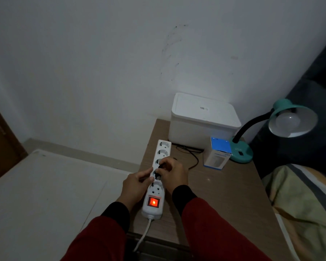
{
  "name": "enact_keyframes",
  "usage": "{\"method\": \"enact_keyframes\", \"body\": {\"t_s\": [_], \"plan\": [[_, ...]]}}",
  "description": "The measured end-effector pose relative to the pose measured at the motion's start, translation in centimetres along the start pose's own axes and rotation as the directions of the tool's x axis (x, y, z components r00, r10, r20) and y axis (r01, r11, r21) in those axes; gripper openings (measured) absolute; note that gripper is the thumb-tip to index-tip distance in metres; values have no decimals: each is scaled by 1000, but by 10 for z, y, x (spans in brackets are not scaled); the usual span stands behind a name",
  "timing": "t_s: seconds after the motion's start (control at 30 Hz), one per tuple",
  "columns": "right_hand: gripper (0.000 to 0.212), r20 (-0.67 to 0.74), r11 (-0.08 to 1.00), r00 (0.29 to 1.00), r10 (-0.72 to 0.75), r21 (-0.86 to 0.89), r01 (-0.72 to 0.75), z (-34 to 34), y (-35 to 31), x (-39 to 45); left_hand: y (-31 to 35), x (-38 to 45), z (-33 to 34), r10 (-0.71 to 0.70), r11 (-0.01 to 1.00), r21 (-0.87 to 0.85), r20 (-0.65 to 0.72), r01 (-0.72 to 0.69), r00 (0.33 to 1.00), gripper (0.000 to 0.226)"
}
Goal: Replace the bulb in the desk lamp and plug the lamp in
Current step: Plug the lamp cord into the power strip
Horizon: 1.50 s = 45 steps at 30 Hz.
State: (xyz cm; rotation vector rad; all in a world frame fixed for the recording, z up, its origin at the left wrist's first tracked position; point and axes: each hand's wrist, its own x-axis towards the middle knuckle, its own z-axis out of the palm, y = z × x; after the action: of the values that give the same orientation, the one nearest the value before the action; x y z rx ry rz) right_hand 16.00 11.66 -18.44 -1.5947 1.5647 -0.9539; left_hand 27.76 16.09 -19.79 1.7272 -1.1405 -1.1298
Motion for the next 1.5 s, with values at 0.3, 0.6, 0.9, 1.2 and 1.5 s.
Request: {"method": "enact_keyframes", "body": {"t_s": [0.3, 0.6, 0.9, 1.2, 1.5], "plan": [[19, 35, 1000, 999, -10, 11, 10, -6, 6, 2, -2, 1, 0, 16, 1000, 22, 4, -17, 1000, 39], [18, 104, 998, 994, -19, -65, 25, -15, 2, 8, -2, 2, 1, 20, 1000, 2, -3, -20, 1000, 39], [18, 101, 990, 994, -37, -133, 50, -6, 4, 9, 0, 2, 1, 34, 999, 12, 1, -34, 999, 40], [14, 85, 964, 988, -131, -220, 147, -2, 10, 9, -1, 3, 2, 34, 999, 4, -16, -34, 999, 40], [25, 215, 955, 974, -66, -271, 124, -11, 2, 6, 3, -1, 5, 25, 999, 44, -53, -22, 998, 39]]}}
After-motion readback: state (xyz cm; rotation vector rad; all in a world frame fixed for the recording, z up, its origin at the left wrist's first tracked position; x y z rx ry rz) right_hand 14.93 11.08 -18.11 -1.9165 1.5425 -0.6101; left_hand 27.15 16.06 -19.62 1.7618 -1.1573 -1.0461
